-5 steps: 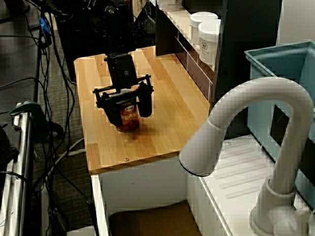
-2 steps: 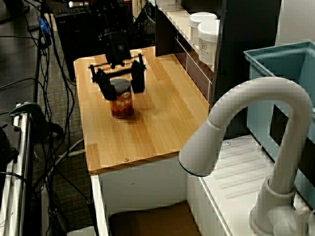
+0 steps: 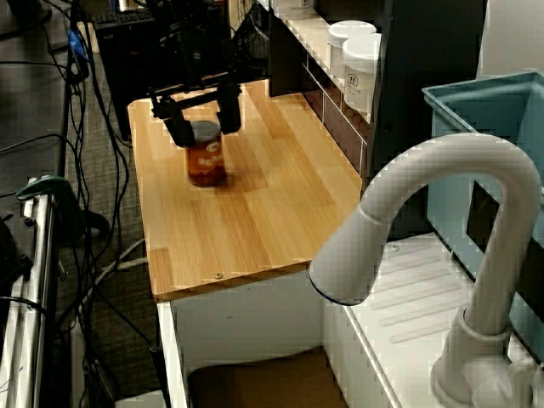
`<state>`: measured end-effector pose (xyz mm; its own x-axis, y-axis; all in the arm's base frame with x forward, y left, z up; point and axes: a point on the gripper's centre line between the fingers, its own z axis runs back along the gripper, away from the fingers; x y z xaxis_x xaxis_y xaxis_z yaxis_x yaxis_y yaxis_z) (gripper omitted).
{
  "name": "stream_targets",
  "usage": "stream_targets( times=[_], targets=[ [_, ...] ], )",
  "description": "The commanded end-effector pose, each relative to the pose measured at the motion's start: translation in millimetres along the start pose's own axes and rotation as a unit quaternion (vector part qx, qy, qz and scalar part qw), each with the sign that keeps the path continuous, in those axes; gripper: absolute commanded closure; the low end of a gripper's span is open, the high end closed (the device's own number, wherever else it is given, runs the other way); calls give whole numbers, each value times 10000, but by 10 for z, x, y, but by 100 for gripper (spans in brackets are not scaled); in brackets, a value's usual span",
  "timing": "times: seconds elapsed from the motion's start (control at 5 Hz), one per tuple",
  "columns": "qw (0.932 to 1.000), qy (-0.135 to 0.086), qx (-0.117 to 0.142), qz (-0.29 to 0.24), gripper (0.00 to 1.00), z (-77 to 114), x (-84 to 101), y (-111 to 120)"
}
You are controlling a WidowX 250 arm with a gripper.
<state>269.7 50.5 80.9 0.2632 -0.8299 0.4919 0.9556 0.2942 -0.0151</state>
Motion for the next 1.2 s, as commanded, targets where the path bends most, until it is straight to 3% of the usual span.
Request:
stream_targets(
  times=[0.0,0.6,1.0],
  targets=[
    [9999,64,110,107,0,128,-245,52],
    [9998,29,145,166,0,312,-361,278],
    [9997,49,79,226,0,531,-547,411]
  ],
)
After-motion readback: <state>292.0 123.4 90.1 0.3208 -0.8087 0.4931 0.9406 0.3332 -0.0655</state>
